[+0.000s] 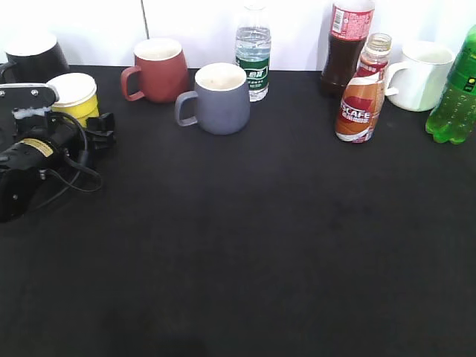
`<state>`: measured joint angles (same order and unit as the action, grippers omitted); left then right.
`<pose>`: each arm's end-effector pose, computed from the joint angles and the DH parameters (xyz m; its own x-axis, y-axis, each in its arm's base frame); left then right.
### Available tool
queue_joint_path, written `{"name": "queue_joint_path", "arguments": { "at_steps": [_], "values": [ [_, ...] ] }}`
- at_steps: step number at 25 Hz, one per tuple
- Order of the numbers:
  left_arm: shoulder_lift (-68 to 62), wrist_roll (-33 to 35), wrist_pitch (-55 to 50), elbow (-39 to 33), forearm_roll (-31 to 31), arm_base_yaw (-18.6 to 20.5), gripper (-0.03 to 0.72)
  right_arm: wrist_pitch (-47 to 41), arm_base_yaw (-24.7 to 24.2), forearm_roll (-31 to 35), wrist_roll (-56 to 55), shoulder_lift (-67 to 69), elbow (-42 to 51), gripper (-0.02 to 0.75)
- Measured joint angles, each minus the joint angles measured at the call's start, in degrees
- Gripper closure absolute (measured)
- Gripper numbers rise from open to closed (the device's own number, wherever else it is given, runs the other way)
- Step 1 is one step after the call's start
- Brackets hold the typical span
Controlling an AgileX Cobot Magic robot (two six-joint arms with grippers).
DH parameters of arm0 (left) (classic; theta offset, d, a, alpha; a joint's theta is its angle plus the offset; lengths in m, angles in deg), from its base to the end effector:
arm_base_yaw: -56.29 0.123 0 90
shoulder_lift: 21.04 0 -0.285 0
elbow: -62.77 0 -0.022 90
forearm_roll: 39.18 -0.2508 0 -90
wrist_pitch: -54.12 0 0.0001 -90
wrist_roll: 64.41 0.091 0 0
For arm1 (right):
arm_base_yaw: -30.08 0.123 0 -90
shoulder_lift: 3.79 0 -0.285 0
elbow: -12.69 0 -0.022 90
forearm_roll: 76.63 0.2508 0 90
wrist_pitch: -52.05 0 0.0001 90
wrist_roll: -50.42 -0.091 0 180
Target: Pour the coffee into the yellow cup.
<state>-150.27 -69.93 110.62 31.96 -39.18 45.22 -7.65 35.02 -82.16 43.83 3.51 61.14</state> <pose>0.3680 -0.0720 0.0941 -0.2472 -0.0497 -0.9677 0.1690 0.9812 -0.0935 -0.0052 -0.0081 0.2797 -0.4261 0.0293 -0.9042 0.0173 0.9996 0.0243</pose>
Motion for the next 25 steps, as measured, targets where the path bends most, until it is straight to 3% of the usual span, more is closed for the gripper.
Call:
{"name": "queue_joint_path", "arguments": {
  "at_steps": [3,7,9,13,18,21,25],
  "values": [
    [-0.1,-0.1,-0.3,0.2,-1.2,0.4,0.23,0.0,0.0,0.0,0.0,0.0,0.0,0.148],
    [5.0,-0.4,-3.3,-3.6,-8.1,0.0,0.237,0.0,0.0,0.0,0.0,0.0,0.0,0.148],
    [10.9,-1.2,-3.4,-6.8,-16.6,-0.9,0.237,0.0,0.0,0.0,0.0,0.0,0.0,0.148],
    [17.6,-10.6,-3.1,-8.1,-33.7,-6.3,0.238,0.0,0.0,0.0,0.0,0.0,0.0,0.148],
    [14.3,-23.2,-1.6,-0.9,-50.6,-15.0,0.238,0.0,0.0,0.0,0.0,0.0,0.0,0.148],
    [11.0,-23.9,-0.8,-0.6,-53.6,-19.3,0.238,0.0,0.0,0.0,0.0,0.0,0.0,0.148],
    [10.3,-24.1,-1.6,-0.6,-53.4,-19.3,0.238,0.0,0.0,0.0,0.0,0.0,0.0,0.148]
  ]
}}
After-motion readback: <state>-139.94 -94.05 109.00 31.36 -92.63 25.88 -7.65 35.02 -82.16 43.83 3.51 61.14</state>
